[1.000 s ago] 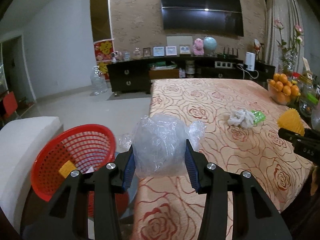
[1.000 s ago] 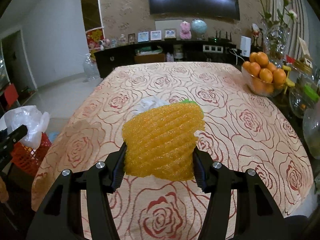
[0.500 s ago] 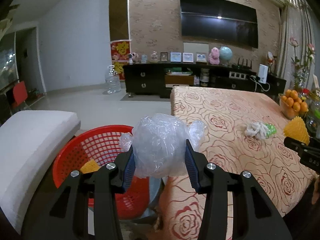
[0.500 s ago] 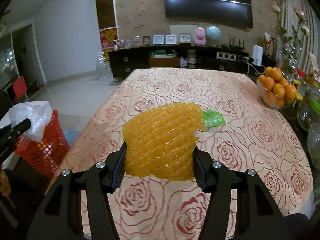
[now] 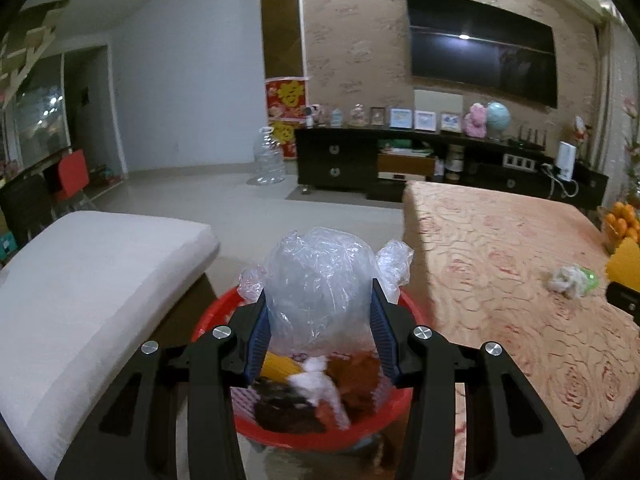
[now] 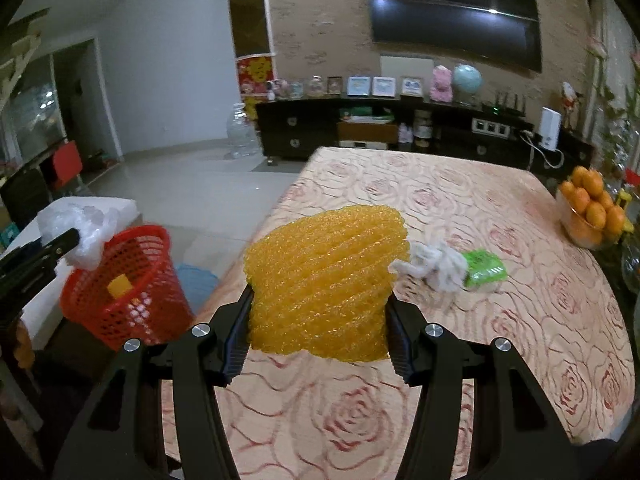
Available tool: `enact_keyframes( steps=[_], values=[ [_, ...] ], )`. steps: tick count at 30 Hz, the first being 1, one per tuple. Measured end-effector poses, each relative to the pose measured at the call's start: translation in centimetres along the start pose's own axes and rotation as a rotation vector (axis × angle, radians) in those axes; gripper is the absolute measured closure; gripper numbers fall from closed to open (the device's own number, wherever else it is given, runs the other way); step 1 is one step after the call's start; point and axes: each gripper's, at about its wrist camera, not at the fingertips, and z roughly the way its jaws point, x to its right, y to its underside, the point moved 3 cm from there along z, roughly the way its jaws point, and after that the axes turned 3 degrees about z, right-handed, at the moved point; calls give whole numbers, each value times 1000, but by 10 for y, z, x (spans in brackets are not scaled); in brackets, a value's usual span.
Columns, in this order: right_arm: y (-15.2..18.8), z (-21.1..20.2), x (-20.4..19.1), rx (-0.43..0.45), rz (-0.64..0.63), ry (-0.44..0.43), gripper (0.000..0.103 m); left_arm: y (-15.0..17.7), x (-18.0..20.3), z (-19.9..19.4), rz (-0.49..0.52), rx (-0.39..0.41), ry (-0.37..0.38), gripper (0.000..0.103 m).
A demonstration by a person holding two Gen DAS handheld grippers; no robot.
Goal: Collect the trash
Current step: 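Carry both items to the wastebasket and open the left gripper to drop the clear bag, then open the right gripper over the wastebasket to drop the yellow net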
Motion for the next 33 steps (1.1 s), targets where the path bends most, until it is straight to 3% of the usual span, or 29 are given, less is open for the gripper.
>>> enact_keyframes(
  steps=[5,14,25,33],
  values=[
    [-14,7,-41,0,-45,-66,48,4,-27,21,-65,-49,-8,60],
    [-26,22,-97,-11,-103,-144,48,18,-41,44,-129,-144,12,60],
    [-21,43,-132,-55,-145,-178,48,23,-49,43,-154,-160,17,31],
    [-18,60,-146,-86,-152,-204,48,21,-69,32,-253,-114,-12,25]
  ],
)
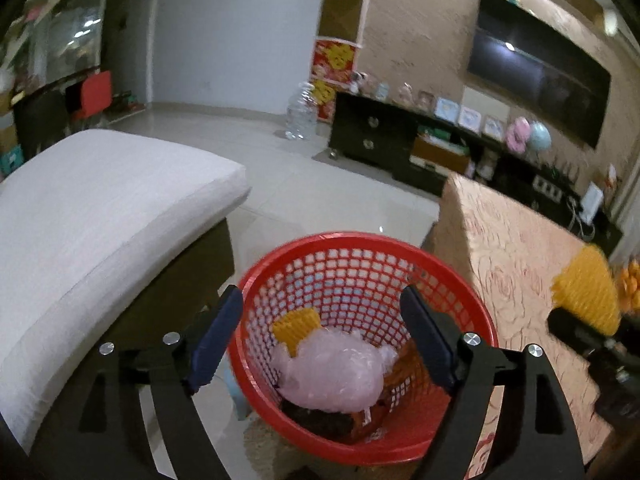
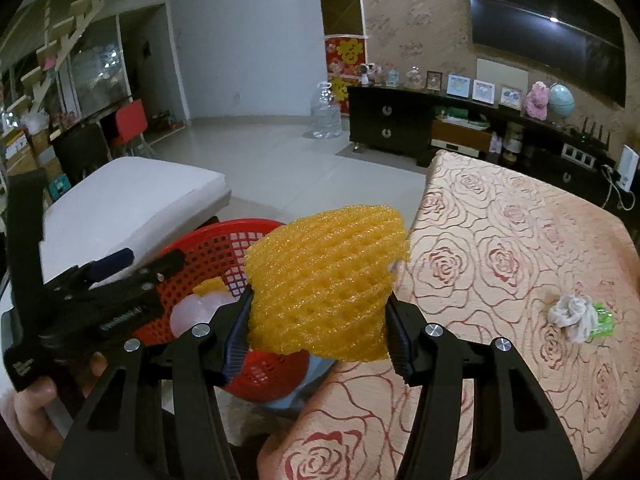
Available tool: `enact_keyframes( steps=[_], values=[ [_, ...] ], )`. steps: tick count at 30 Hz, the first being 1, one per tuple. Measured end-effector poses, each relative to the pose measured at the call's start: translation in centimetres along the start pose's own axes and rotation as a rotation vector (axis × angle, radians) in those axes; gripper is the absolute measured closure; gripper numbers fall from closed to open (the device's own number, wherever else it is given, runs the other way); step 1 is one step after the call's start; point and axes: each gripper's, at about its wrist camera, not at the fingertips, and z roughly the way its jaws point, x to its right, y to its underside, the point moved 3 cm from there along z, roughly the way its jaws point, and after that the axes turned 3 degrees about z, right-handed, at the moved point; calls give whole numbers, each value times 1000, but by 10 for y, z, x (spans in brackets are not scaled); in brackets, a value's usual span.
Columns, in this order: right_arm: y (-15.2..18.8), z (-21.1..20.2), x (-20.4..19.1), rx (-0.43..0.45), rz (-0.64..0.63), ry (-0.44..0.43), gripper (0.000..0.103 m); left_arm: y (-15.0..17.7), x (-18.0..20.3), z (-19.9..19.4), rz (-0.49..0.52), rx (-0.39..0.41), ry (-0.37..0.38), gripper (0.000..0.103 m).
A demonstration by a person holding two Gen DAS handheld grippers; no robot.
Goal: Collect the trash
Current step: 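Open the right gripper over the wastebasket to drop the yellow net, then move both grippers back to the table toward the white cloth and green packet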
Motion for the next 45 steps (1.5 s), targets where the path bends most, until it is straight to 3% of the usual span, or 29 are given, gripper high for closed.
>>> enact_keyframes(
  steps=[6,12,19,25,35,45],
  values=[
    [3,25,-21,-33,-27,-23,48,-6,-18,-16,-71,77,-48,24],
    [5,44,-40,-50,-64,-42,48,-9,-28,-20,-105,98,-69,24],
    [6,49,-52,-46,-85,-69,30,-9,-38,-19,-139,96,-64,24],
    [10,44,-49,-41,-84,-72,24,-8,-38,-18,-127,96,-67,24],
    [24,13,-7,-5,-29,-20,24,-8,-35,-19,-115,100,-68,24],
    [52,-22,59,12,6,108,24,-8,-22,-18,-83,103,-67,24]
  ],
)
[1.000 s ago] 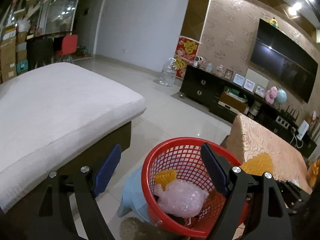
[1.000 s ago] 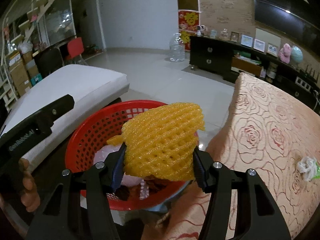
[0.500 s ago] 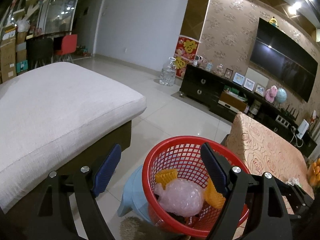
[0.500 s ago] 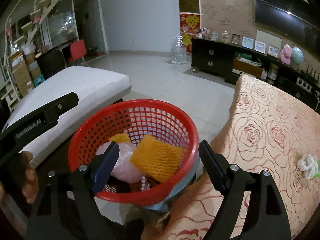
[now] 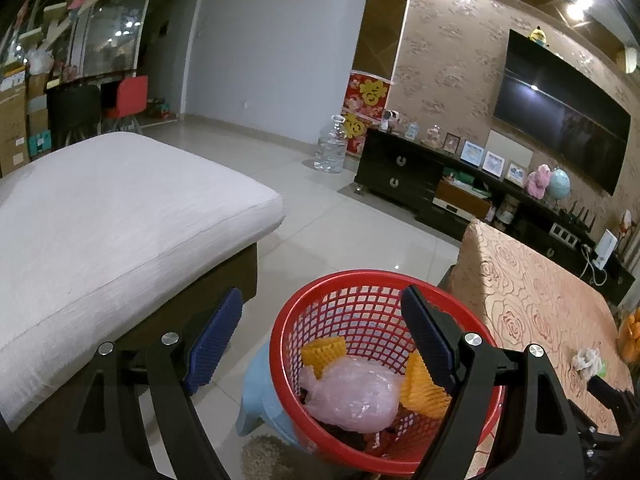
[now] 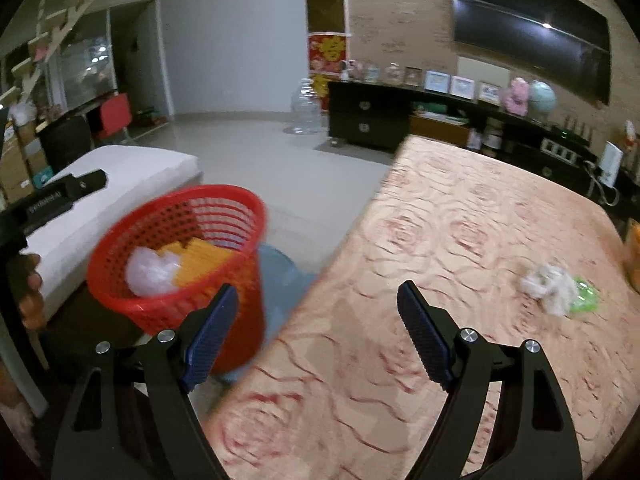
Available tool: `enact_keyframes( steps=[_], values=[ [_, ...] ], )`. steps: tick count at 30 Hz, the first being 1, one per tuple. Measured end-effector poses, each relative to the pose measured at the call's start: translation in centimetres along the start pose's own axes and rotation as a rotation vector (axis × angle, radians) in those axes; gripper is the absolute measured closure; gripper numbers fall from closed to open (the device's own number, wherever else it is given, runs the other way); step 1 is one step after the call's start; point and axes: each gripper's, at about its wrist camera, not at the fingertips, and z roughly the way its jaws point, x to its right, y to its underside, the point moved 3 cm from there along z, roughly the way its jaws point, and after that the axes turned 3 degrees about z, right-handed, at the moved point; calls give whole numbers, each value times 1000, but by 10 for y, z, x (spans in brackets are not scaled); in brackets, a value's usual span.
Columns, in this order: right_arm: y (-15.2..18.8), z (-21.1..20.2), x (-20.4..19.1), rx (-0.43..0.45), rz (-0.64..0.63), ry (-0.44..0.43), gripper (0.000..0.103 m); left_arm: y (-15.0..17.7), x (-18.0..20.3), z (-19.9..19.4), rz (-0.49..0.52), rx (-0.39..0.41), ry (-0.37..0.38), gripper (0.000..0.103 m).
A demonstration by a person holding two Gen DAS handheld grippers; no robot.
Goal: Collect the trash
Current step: 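Move both grippers back to the table toward the white cloth and green packet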
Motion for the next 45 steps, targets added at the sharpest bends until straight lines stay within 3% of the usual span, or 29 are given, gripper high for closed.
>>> enact_keyframes(
  steps=[9,17,32,37,45],
  values=[
    [39,-22,103,-16,109,183,23,2,13,-5,18,18,18,24],
    [69,-38,187,-19,214,375,23,6,41,-9,96,33,31,24],
    [72,-54,234,-7,333,401,23,24,109,-16,242,20,112,22],
    [64,-53,248,-15,339,398,23,25,131,-12,266,-4,153,20],
    [35,-44,277,-10,314,398,23,26,199,0,349,-41,236,20]
  ],
)
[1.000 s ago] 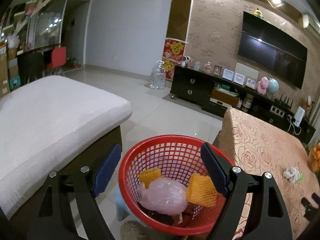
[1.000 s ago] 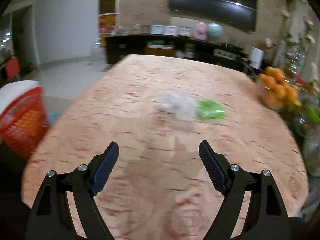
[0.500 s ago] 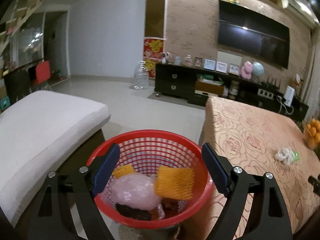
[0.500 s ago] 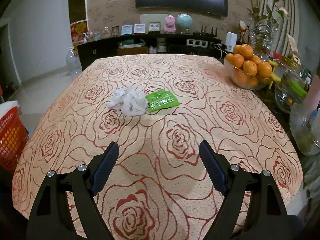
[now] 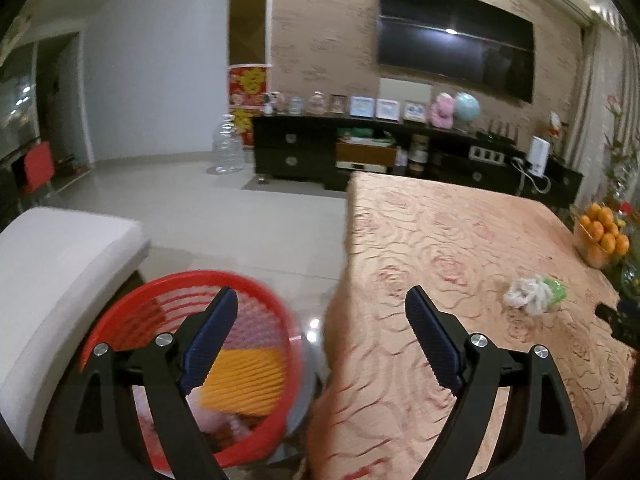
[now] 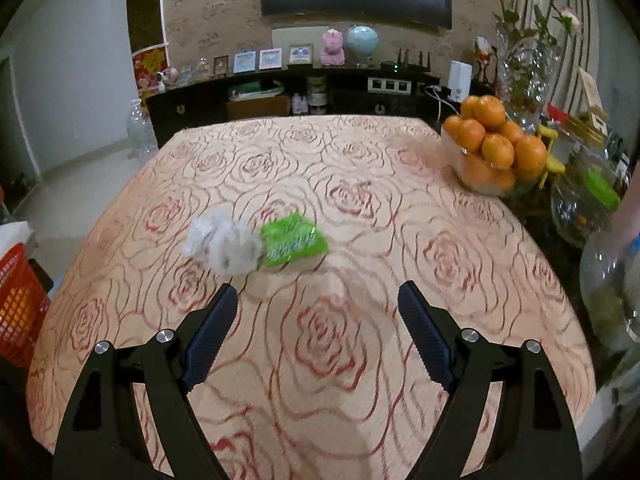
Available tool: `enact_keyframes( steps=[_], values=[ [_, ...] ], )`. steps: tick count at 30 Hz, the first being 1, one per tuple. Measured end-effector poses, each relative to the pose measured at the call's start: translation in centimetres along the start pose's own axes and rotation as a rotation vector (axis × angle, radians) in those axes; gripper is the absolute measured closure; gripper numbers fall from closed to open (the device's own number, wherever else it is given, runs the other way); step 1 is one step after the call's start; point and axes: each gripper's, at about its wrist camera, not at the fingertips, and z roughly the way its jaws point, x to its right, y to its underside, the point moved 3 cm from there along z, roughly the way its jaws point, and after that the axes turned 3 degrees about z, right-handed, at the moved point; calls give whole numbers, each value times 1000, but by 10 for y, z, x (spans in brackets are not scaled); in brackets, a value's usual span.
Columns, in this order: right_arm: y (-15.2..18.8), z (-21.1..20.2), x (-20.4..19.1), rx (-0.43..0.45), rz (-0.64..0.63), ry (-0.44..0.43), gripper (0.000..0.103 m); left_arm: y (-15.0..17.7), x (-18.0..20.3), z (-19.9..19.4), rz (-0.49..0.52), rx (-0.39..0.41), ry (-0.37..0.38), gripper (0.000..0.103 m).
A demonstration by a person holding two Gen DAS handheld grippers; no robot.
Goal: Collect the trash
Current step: 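Move both grippers back to the table toward the white cloth and green packet, then grasp the white crumpled cloth with the left gripper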
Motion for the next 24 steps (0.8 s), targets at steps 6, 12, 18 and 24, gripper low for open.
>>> enact_keyframes(
  steps=[6,12,18,24],
  values=[
    [-27,17,11,9,-11,1,23,-16,68,30,104,-22,80,20],
    [-21,30,34,-54,86,-31,23,-14,148,75,237,-73,182,20],
    [-17,26,41,-44,95,-20,23,-6,206,117,299,-147,288,20],
    [-14,29,53,-62,137,-25,23,6,251,147,340,-207,366,20]
  ],
)
